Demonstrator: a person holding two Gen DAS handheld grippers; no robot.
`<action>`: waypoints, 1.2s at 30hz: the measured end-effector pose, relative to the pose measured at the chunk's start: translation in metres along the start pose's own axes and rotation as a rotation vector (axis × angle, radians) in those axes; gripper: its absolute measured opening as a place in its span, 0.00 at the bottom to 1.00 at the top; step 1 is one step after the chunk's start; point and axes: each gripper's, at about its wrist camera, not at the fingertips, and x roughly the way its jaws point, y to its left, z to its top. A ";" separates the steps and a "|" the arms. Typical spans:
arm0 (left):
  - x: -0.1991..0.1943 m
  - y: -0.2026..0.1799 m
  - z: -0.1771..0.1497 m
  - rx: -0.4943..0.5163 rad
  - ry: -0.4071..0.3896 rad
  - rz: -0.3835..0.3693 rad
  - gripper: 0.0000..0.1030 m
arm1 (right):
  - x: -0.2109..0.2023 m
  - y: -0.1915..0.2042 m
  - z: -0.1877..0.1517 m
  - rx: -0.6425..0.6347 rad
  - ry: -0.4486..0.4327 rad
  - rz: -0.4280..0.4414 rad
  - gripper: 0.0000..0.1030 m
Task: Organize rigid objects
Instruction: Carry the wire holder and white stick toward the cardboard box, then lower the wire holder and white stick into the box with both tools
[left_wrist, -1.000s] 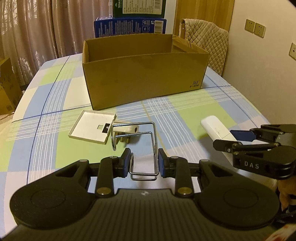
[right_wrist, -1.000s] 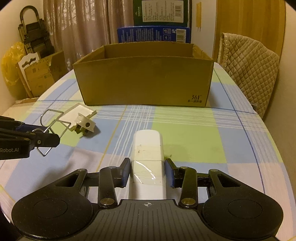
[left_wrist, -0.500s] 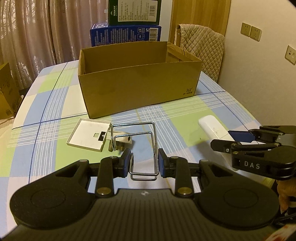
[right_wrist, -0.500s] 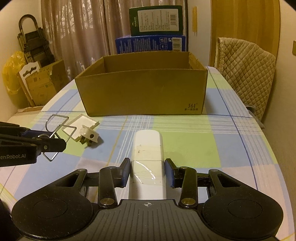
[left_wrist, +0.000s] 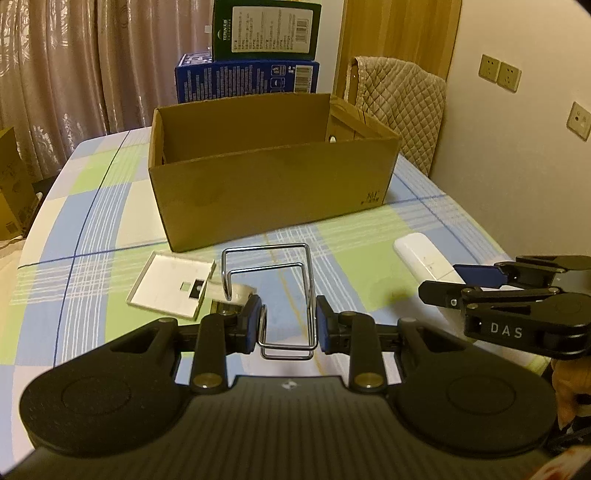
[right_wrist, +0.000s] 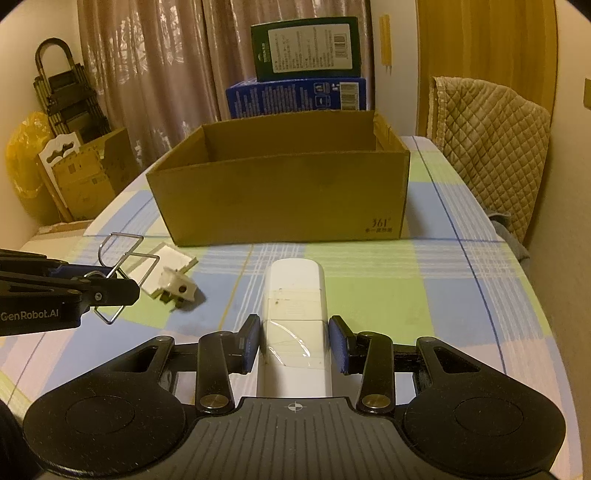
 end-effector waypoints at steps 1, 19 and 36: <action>0.001 0.001 0.004 -0.002 -0.005 -0.002 0.25 | 0.001 -0.001 0.005 -0.003 -0.004 0.001 0.36; 0.044 0.039 0.141 0.040 -0.101 -0.018 0.25 | 0.052 -0.018 0.168 -0.057 -0.064 0.055 0.36; 0.131 0.073 0.190 0.011 -0.004 -0.010 0.25 | 0.140 -0.027 0.220 -0.009 0.019 0.061 0.36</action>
